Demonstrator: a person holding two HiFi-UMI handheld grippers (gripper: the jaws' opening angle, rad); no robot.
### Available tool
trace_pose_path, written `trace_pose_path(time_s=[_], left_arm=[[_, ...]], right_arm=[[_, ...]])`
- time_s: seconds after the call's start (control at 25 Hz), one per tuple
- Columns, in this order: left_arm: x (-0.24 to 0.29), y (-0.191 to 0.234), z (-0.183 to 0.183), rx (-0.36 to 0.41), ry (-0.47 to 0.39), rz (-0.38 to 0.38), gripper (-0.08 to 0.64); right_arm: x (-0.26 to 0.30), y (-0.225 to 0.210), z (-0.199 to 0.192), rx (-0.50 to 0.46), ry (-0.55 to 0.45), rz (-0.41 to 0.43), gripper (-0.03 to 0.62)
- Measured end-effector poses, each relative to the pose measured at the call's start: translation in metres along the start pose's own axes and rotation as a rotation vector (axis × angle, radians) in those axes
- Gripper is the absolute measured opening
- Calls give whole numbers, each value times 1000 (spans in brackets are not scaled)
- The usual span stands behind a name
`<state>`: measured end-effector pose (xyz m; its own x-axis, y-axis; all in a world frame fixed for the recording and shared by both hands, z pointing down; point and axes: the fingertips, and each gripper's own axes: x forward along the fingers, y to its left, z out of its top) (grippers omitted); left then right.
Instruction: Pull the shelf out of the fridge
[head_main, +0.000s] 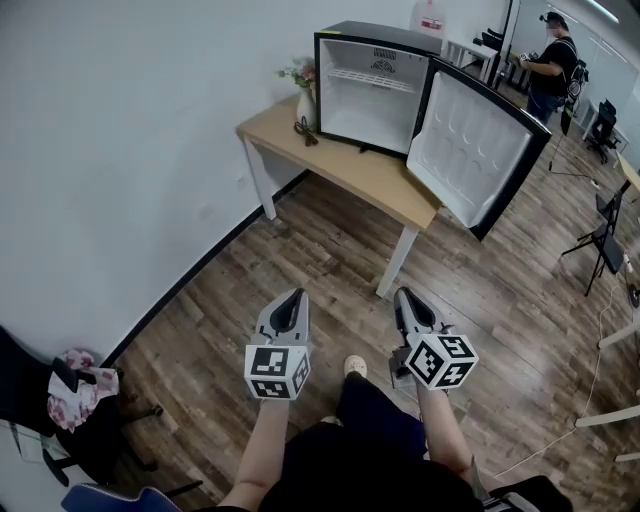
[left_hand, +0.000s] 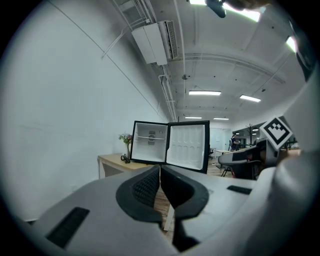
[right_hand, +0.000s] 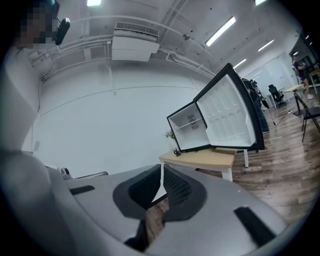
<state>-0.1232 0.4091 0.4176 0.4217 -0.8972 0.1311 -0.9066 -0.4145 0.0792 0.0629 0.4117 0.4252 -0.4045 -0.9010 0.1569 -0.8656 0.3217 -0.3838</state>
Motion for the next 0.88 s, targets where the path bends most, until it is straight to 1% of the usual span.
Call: trace_pose_path(time_s=[0.16,0.36,0.64,0.88], left_arm=[[28,4,0,16,10,2,6],[61,11,-1,6,10,12,6],[109,21,5,12,5,16,6],[147,20,5,15,15,8,6]], right_arm=[[21,-19,6,9,12,0,-7],[48,-39,10,4,29,3,-7],[85,-61,25,1,23,18,-7],[110,-85,39,7,4,3,-8]])
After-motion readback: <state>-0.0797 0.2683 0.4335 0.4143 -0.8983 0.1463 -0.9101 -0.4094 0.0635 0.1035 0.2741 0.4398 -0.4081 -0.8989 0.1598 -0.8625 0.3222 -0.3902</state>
